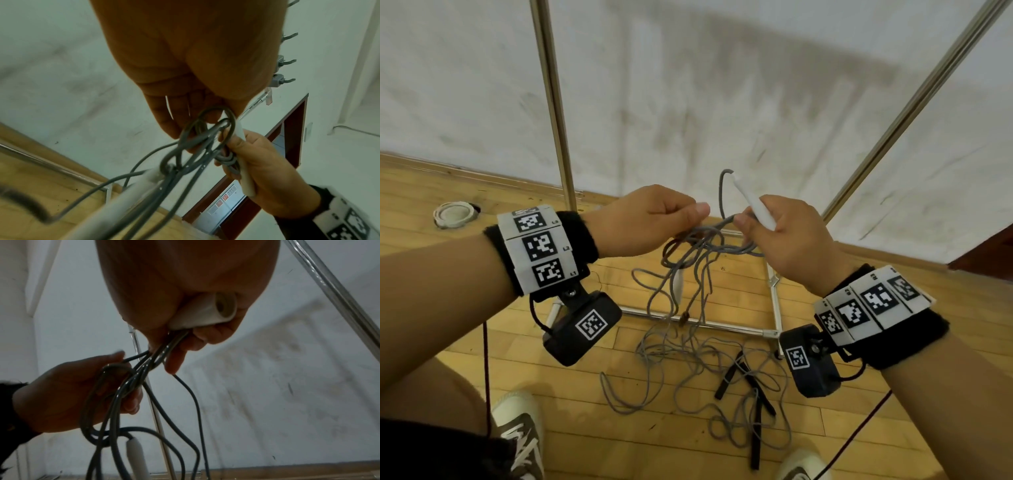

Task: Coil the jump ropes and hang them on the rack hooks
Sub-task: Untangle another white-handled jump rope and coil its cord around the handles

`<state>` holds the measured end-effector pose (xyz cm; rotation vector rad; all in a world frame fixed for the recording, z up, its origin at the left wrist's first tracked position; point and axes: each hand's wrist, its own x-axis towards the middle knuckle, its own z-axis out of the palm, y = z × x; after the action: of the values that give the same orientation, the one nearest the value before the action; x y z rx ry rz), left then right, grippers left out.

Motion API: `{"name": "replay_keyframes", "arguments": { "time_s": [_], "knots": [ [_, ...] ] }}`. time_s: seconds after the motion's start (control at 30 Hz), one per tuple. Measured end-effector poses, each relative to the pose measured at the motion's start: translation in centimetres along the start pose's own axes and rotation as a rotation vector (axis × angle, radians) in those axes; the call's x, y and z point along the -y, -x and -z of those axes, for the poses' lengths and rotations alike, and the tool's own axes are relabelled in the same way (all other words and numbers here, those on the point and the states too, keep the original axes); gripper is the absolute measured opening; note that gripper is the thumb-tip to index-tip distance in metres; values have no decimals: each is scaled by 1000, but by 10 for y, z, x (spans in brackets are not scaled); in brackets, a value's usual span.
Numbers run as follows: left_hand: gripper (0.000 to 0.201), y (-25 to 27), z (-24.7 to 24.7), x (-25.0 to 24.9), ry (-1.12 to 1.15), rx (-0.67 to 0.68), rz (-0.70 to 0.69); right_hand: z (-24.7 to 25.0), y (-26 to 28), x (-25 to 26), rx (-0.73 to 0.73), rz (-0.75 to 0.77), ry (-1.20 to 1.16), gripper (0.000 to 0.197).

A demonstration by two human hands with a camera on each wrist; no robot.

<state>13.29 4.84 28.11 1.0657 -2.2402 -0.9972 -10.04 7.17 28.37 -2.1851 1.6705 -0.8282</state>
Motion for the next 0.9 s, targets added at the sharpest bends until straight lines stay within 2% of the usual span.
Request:
{"name": "replay_keyframes", "arguments": {
  "time_s": [0.07,0.2,0.27,0.33,0.47,0.53,0.67,0.9],
  "knots": [
    [67,-2,1,-1,44,15,-3,-4,0,5,-34,-4,21,29],
    [47,-3,6,1,170,5,-2,-2,1,9,-107,-26,-44,31],
    [39,-2,5,1,198,41,-14,2,1,9,-140,-24,-111,29],
    [35,0,1,1,199,86,-11,3,2,11,-116,-14,-167,25],
    [25,-1,0,5,171,86,36,0,7,12,-64,-4,-213,20],
    [27,-1,1,4,167,108,54,0,7,11,-56,-2,-222,18],
    [16,-1,-4,1,-85,132,10,-3,8,11,-2,30,-210,17],
    [14,-1,-1,2,-127,140,45,-2,8,12,102,22,-273,15]
  ]
}}
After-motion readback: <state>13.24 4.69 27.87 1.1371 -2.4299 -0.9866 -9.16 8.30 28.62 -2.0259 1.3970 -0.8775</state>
